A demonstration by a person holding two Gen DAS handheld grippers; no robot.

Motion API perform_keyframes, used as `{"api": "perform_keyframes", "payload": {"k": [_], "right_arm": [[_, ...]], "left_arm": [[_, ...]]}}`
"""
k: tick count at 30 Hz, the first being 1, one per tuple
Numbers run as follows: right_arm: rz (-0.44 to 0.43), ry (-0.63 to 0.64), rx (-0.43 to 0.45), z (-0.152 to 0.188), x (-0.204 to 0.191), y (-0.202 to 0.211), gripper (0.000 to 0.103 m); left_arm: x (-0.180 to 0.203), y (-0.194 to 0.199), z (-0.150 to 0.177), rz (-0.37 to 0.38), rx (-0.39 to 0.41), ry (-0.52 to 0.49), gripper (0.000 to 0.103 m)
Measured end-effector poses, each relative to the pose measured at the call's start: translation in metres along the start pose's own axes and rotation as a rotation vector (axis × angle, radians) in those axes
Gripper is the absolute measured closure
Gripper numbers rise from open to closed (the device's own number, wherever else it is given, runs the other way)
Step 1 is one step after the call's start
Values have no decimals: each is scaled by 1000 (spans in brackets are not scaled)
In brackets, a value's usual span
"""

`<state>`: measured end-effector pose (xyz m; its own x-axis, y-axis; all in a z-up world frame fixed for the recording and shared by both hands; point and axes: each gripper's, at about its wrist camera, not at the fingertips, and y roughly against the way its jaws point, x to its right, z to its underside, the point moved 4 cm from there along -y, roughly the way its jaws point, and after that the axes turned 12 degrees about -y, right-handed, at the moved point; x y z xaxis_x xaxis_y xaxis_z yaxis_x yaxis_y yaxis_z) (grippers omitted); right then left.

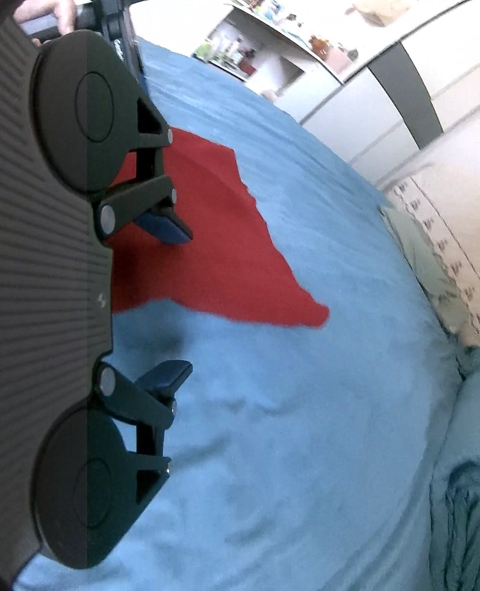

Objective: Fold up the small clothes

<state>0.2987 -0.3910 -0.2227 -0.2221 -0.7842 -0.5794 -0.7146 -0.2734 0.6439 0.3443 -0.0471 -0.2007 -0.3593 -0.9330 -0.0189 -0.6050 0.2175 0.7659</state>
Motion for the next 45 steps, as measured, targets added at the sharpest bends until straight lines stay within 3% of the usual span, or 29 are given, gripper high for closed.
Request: {"api": "perform_keyframes", "payload": {"k": [4,7,11,14,16,21,26,31,37,45], "right_arm": [[55,7,-12,0,-1,-3,18],[47,48,31,-3,-21,18,18],[12,140,106,-1,-64,80,14],[48,204,172,5,-101,139,0],[66,223,228,13,-119,178,0],[167,265,290,39,-155,257,0],[236,289,257,76,-168,301,0],[324,288,229,118,-163,323,0],[347,307,139,163,-155,314,0],[385,282,113,174,-150,306,0]], "left_arm": [[6,2,-2,-37,-29,-18,20],[8,37,-10,-60,5,-6,22],[12,111,-25,-97,104,-8,18],[15,176,-30,-129,169,17,3],[18,219,-28,-162,214,17,0],[27,287,-6,-271,194,-8,0],[38,315,33,-293,135,-38,0],[51,323,66,-249,100,-73,0],[55,335,82,-272,103,-75,0],[69,338,83,-245,120,-99,0]]}}
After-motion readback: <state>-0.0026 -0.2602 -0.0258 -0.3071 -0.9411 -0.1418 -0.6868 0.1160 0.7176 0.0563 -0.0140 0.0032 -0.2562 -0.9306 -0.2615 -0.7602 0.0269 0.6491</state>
